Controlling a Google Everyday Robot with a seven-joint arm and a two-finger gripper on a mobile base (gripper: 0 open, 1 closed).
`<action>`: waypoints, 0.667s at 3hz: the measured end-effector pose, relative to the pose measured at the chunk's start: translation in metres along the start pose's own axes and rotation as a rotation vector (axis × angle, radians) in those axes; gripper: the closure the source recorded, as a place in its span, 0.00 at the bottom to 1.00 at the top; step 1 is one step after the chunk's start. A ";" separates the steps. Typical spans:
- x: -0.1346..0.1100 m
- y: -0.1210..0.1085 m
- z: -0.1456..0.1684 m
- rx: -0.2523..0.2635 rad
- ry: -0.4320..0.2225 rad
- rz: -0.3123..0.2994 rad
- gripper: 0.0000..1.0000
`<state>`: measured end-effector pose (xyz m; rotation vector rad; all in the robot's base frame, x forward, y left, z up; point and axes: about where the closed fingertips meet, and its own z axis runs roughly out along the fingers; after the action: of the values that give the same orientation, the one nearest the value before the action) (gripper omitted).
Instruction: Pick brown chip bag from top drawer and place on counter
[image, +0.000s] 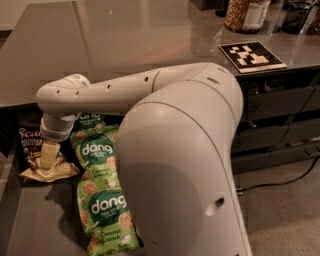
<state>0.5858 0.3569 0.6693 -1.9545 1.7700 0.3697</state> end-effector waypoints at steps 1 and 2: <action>-0.004 0.001 0.026 -0.044 -0.017 -0.051 0.00; -0.004 0.001 0.026 -0.044 -0.017 -0.051 0.00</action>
Offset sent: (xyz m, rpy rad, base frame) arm 0.0037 0.0219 -0.0247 0.0261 0.0304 0.0969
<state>0.5868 0.3738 0.6493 -2.0165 1.7115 0.4096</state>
